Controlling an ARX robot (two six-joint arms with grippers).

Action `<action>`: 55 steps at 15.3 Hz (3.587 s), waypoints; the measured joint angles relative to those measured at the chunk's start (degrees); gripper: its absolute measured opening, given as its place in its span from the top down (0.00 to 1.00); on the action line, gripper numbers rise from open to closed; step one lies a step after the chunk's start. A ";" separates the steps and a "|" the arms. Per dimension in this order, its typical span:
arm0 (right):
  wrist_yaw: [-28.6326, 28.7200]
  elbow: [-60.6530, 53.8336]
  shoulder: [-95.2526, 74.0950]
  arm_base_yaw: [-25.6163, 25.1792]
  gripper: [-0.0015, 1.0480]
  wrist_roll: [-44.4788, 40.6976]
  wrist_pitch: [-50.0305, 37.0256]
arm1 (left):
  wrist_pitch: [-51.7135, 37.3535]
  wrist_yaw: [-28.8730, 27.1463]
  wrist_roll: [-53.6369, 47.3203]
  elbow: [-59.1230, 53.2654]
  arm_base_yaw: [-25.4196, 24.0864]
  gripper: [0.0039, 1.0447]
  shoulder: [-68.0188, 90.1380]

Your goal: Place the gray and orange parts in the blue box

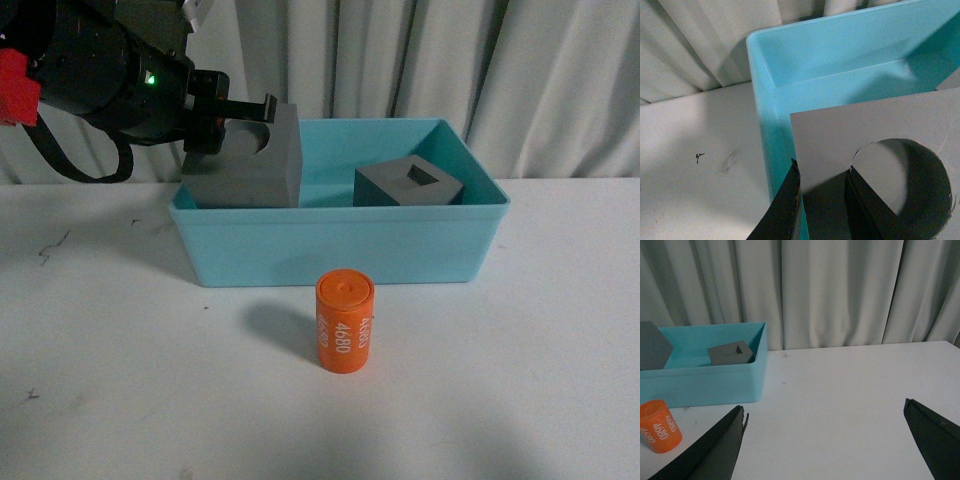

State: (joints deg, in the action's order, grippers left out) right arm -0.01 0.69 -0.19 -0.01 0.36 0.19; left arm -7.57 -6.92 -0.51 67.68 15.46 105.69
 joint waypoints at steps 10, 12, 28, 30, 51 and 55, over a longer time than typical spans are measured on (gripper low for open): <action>0.00 0.00 0.00 0.00 0.06 0.00 0.00 | 3.45 5.27 5.27 -7.04 -3.89 0.18 -8.44; 0.00 0.00 0.00 0.00 0.06 0.00 0.02 | 7.34 13.33 14.38 -14.34 -8.11 0.06 -24.17; 0.00 0.00 -0.02 0.00 0.06 0.00 0.02 | 5.40 26.43 1.51 -64.48 -34.53 0.98 -99.71; 0.00 0.00 -0.02 0.00 0.06 0.00 0.00 | 6.32 20.92 1.38 -64.67 -29.27 0.99 -101.79; 0.00 0.00 -0.02 0.00 0.06 0.00 0.00 | 7.78 6.88 1.27 -67.06 -15.50 0.06 -105.28; -5.29 3.67 -4.04 0.85 0.06 3.37 10.99 | 7.78 6.88 1.29 -67.06 -15.50 0.06 -105.28</action>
State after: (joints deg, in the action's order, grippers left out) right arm -5.30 4.36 -4.23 0.84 3.73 11.18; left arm 0.21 -0.03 0.78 0.62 -0.03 0.40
